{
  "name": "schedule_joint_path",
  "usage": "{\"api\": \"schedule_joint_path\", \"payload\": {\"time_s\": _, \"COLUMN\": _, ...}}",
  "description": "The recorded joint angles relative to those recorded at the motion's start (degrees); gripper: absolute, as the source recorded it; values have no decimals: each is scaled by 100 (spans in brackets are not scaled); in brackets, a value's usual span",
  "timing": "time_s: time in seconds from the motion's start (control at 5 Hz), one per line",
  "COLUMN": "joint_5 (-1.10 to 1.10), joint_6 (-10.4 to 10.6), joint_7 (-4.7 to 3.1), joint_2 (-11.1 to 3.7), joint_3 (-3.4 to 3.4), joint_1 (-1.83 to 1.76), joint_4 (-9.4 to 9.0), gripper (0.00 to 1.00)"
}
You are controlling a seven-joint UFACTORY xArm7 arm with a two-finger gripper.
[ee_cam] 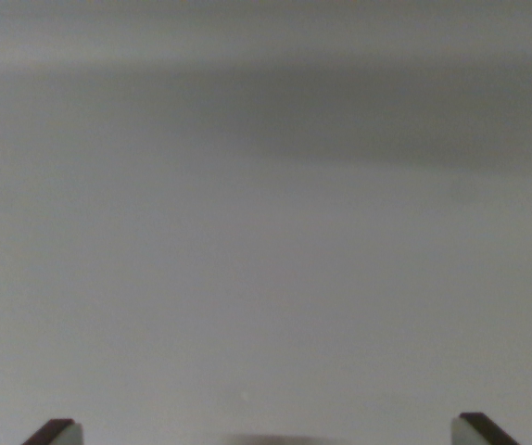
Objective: Pick yellow cube
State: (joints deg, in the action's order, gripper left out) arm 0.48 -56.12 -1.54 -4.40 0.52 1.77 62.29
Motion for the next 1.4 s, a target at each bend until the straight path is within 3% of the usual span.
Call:
{"api": "schedule_joint_path", "payload": {"time_s": 0.2, "joint_5": 28, "joint_6": 271, "joint_7": -30, "joint_2": -27, "joint_3": 7, "joint_1": -2, "joint_4": -254, "gripper": 0}}
{"api": "schedule_joint_path", "payload": {"time_s": 0.4, "joint_5": 28, "joint_6": 271, "joint_7": -30, "joint_2": -27, "joint_3": 7, "joint_1": -2, "joint_4": -254, "gripper": 0}}
{"api": "schedule_joint_path", "payload": {"time_s": 0.6, "joint_5": 56, "joint_6": 538, "joint_7": -61, "joint_2": -53, "joint_3": 14, "joint_1": -4, "joint_4": -504, "gripper": 0}}
{"api": "schedule_joint_path", "payload": {"time_s": 0.8, "joint_5": 56, "joint_6": 538, "joint_7": -61, "joint_2": -53, "joint_3": 14, "joint_1": -4, "joint_4": -504, "gripper": 0}}
{"api": "schedule_joint_path", "payload": {"time_s": 1.0, "joint_5": 82, "joint_6": 788, "joint_7": -89, "joint_2": -78, "joint_3": 20, "joint_1": -6, "joint_4": -739, "gripper": 0}}
{"api": "schedule_joint_path", "payload": {"time_s": 1.2, "joint_5": 82, "joint_6": 788, "joint_7": -89, "joint_2": -78, "joint_3": 20, "joint_1": -6, "joint_4": -739, "gripper": 0}}
{"api": "schedule_joint_path", "payload": {"time_s": 1.4, "joint_5": 110, "joint_6": 1050, "joint_7": -118, "joint_2": -104, "joint_3": 27, "joint_1": -8, "joint_4": -984, "gripper": 0}}
